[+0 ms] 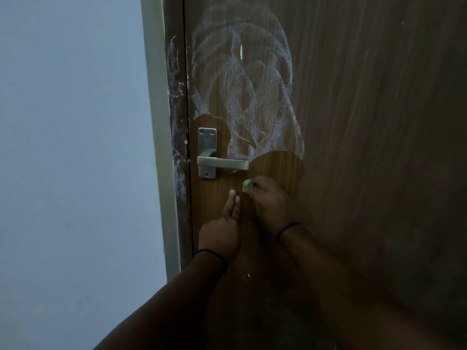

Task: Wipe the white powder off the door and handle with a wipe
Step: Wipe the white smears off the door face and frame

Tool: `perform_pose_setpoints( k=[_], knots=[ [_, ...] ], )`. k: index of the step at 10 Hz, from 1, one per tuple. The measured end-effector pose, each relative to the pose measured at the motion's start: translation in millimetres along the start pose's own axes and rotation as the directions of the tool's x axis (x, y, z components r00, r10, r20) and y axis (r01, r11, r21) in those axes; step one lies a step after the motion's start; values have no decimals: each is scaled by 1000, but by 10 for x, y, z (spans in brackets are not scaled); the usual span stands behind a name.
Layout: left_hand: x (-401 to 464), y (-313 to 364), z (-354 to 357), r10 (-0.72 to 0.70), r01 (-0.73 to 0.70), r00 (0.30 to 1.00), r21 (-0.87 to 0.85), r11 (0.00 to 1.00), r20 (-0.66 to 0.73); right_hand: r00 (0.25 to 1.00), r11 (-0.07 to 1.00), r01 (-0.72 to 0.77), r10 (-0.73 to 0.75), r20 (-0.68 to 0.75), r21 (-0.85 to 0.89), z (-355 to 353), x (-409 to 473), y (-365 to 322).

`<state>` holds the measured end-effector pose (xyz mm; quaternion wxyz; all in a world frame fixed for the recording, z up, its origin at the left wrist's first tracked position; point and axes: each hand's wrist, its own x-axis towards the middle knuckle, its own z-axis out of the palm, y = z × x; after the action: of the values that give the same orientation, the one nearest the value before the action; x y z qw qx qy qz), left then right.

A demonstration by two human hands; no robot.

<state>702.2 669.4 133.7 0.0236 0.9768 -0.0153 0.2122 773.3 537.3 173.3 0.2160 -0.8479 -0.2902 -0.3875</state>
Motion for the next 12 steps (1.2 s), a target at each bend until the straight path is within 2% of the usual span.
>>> perform_pose_setpoints(
  k=[1, 2, 3, 4, 5, 6, 7, 9, 10, 11, 12],
  knots=[
    [-11, -47, 112, 1, -1, 999, -13, 1000, -35, 955, 988, -115, 138, -264, 102, -182, 272, -6],
    [-35, -105, 133, 15, -18, 997, -45, 999, -72, 1000, 992, -9, 9, 4, 130, -40, 180, -279],
    [-61, -217, 140, 34, -41, 995, -66, 997, -94, 973, 987, 152, -140, 182, -52, 59, -25, -294],
    [-148, -379, 162, 16, -18, 999, -33, 999, -50, 931, 901, 362, -337, 139, -240, 82, -105, -202],
    [-218, -466, 268, -3, 1, 999, -43, 999, -32, 915, 873, 378, -303, 265, -309, 128, -140, -303],
    [-257, -482, 314, -26, 25, 1000, -94, 995, -6, 925, 825, 363, -262, 275, -433, 57, 1, -356],
    [-256, -479, 312, -32, 32, 999, -117, 993, 2, 981, 853, 185, -127, 149, -488, -66, 222, -398],
    [-248, -467, 320, -22, 22, 1000, -77, 997, 2, 954, 824, 274, -168, 248, -496, -41, 142, -379],
    [-242, -491, 299, -43, 43, 999, -69, 997, 11, 994, 873, 100, -70, 81, -477, -122, 298, -403],
    [-250, -439, 316, -48, 49, 999, -84, 995, 10, 966, 860, 254, -202, 162, -443, -41, 326, -481],
    [-231, -418, 307, -60, 61, 998, -94, 994, 8, 976, 845, 217, -177, 127, -489, -77, 381, -463]
  ],
)
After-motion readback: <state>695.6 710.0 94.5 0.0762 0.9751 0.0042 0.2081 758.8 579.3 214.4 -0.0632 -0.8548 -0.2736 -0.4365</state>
